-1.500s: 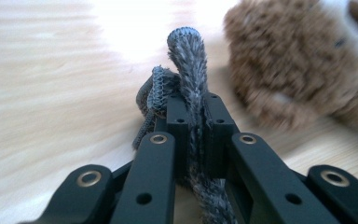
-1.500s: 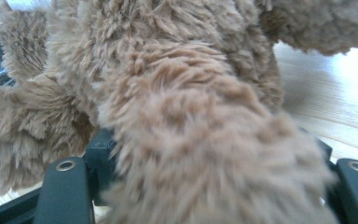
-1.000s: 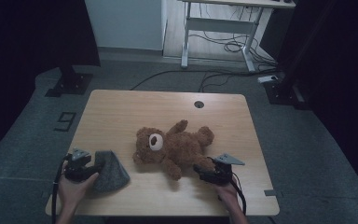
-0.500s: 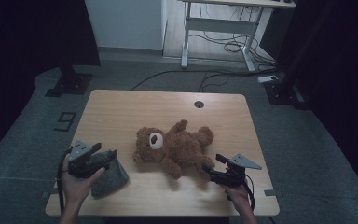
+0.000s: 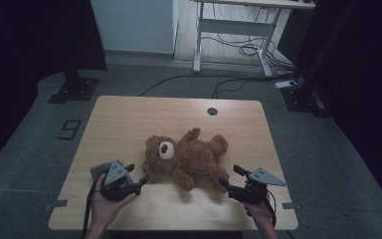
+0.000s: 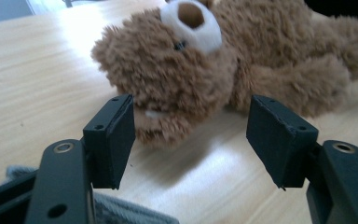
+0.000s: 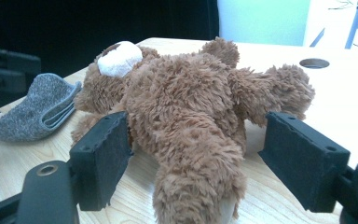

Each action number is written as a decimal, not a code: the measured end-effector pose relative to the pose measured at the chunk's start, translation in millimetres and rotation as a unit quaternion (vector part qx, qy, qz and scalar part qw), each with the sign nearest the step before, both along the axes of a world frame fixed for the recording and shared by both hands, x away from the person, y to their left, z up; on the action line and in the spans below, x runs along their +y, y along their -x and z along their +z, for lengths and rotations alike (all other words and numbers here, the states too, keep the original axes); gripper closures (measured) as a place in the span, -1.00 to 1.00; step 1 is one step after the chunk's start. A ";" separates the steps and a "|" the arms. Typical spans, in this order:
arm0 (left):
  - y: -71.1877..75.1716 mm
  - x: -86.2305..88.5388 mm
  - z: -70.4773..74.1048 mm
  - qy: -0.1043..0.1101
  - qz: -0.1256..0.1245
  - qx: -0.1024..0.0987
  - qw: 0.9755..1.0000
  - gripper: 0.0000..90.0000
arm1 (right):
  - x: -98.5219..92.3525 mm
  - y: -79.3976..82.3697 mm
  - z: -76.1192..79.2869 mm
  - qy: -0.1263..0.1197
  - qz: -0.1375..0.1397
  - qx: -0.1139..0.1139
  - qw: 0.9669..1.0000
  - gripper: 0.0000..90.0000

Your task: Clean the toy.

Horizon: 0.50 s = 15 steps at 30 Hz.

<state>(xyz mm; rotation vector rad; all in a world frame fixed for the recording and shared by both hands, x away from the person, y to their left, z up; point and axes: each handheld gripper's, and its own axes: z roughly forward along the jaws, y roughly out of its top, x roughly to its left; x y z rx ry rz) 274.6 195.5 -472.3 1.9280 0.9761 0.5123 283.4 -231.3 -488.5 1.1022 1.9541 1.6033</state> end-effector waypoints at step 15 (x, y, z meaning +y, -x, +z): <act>8.4 -3.6 -23.1 0.025 -0.013 0.048 0.998 -0.27 | -14.6 18.0 -24.9 0.023 -0.026 0.012 0.999 -0.45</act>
